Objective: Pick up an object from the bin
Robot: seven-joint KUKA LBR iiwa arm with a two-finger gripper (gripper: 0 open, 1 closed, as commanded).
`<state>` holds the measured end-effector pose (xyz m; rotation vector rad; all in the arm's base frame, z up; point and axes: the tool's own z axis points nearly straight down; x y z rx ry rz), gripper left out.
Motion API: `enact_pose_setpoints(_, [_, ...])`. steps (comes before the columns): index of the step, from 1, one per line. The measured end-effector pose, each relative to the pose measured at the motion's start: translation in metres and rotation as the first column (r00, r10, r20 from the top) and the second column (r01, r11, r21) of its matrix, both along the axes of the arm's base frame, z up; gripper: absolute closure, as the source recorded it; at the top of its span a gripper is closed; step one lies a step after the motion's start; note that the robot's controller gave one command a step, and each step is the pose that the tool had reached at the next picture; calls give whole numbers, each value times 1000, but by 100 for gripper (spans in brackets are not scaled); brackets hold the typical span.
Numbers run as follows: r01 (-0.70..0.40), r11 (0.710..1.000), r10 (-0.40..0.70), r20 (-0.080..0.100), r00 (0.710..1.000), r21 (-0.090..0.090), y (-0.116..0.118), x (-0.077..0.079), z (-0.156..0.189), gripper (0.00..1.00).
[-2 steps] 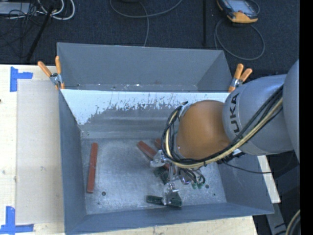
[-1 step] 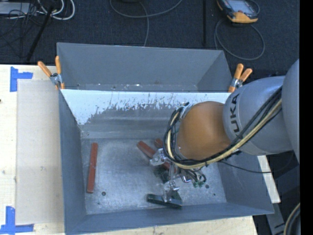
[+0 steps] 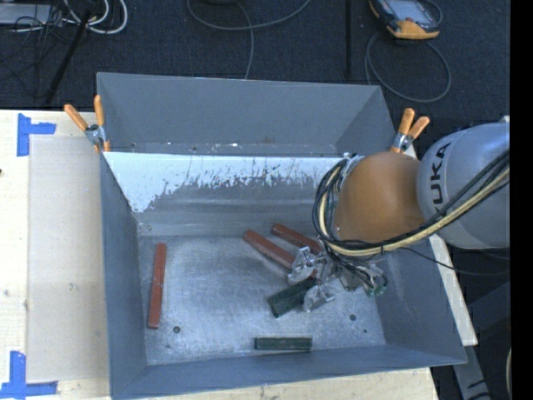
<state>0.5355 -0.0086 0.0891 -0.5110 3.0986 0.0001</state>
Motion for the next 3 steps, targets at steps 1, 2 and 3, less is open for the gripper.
enact_pose_setpoints(1, [0,1000,0,0,1000,0,0,0,0,100])
enact_pose_setpoints(2, [89,996,-89,-5,996,4,-8,6,-3,100])
enact_pose_setpoints(3, [179,984,-179,-1,984,1,-22,1,126,100])
